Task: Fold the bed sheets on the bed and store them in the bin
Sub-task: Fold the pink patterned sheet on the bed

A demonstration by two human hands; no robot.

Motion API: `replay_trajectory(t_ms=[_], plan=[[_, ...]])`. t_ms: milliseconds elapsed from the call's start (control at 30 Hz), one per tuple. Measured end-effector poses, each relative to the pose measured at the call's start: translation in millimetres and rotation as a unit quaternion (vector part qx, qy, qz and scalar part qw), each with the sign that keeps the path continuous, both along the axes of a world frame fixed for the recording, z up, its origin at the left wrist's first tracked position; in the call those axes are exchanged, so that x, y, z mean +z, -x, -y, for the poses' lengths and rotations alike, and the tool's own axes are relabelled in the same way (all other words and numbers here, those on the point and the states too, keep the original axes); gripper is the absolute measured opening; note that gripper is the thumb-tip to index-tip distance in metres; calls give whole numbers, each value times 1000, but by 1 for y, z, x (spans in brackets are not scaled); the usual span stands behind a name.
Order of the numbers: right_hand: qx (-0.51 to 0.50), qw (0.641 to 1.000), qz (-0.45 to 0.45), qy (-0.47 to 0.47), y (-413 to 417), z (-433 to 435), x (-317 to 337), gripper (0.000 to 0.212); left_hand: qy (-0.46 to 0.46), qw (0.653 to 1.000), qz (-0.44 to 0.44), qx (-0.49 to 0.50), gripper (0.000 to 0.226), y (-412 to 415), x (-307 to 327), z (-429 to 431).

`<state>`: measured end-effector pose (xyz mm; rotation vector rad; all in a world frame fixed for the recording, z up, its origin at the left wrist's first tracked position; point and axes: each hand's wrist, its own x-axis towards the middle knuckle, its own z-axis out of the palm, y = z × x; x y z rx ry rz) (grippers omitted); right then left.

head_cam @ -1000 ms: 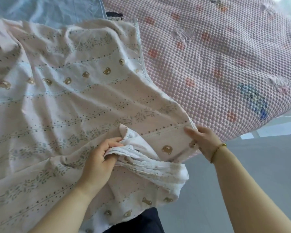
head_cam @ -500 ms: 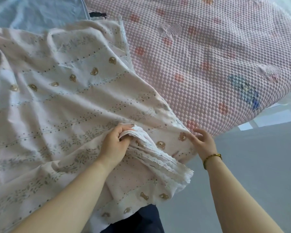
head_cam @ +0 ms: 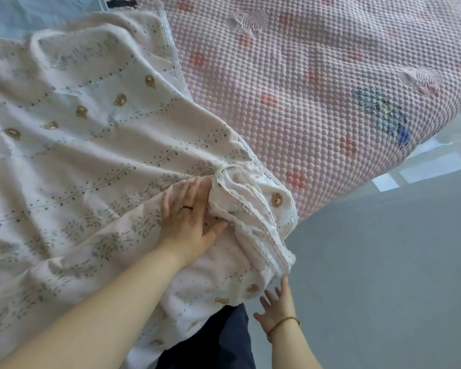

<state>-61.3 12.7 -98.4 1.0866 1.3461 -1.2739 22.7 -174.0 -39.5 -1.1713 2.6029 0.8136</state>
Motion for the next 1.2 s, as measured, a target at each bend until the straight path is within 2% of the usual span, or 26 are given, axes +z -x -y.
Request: replay_trajectory(t_ms=[100,167,267,333,400,533,600,667,700,767,800,900,967,1033,1100,1200], plan=[[-27,995,19,95,-9,10,-25,72,6,995,95,-26,110,-4,-20,-4],[-60,984,10,165,-9,15,-35,75,13,992,125,-22,105,2,-32,-5],[-58,974,-11,218,-5,9,-37,75,34,993,110,9,94,23,-30,-7],[-20,963,-23,268,-7,-10,-31,88,60,994,88,-1,86,40,-23,-8],[32,950,-22,309,-10,-30,-18,86,74,994,78,-35,78,54,-19,-5],[88,947,-42,305,-15,-55,23,92,46,996,61,-56,75,51,4,-16],[76,956,-78,271,-18,-58,48,76,8,998,19,-67,79,30,23,-34],[56,961,-125,240,-26,-59,79,40,-65,996,-38,-41,75,-4,48,-58],[50,962,-143,226,-31,-60,93,27,-106,992,-66,-1,66,-23,58,-70],[32,962,-179,204,-40,-61,114,18,-180,976,-83,86,25,-65,76,-92],[28,960,-197,195,-44,-60,125,18,-221,962,-78,138,11,-86,91,-102],[16,956,-235,176,-51,-56,154,15,-335,903,-54,262,36,-141,101,-126],[16,954,-252,164,-51,-53,168,17,-419,852,7,313,34,-170,102,-140],[19,954,-252,164,-52,-48,180,19,-444,795,3,413,35,-196,93,-154],[24,955,-244,166,-52,-43,188,15,-451,701,-60,549,38,-213,84,-170],[37,954,-232,187,-55,-34,207,16,-516,596,-123,603,36,-217,85,-197]])
